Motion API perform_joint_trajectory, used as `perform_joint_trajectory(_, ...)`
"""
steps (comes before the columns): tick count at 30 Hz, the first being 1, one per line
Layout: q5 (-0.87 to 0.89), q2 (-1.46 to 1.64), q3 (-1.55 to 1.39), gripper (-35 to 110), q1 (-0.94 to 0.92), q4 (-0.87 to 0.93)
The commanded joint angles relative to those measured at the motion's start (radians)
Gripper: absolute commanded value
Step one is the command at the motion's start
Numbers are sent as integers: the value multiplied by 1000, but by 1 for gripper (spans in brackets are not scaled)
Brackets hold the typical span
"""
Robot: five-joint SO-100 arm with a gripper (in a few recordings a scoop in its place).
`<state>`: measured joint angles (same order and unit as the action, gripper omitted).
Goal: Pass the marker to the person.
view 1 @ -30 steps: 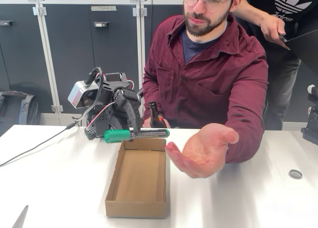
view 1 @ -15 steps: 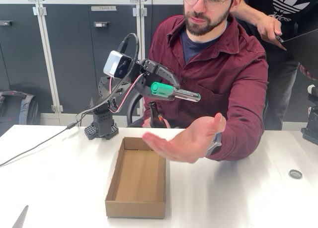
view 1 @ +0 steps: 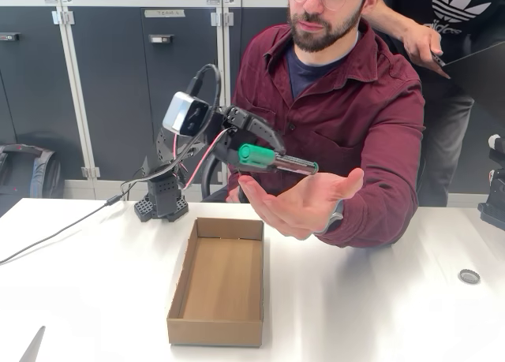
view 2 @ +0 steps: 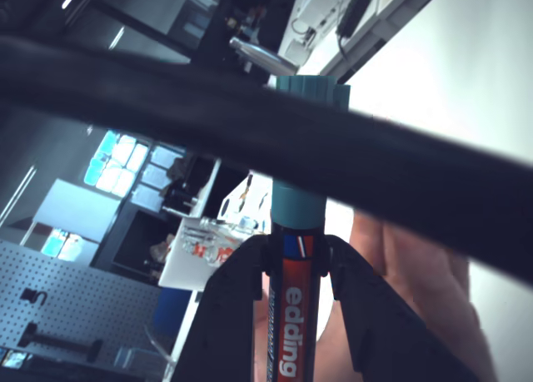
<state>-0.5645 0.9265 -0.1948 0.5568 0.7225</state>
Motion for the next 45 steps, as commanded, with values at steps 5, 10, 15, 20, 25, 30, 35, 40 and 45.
perform_joint_trajectory(5,3,20,-14,-4,-15,-32)
perform_joint_trajectory(10,15,32,-37,-1,-26,-32)
perform_joint_trajectory(15,18,41,-41,5,-29,-29)
perform_joint_trajectory(20,11,54,-60,12,-29,-28)
perform_joint_trajectory(25,5,67,-89,17,-34,-55)
perform_joint_trajectory(30,-11,129,-219,16,-46,-112)
perform_joint_trajectory(35,-5,268,-488,17,-44,-196)
perform_joint_trajectory(40,20,436,-758,17,-14,-250)
perform_joint_trajectory(45,64,551,-881,18,20,-219)
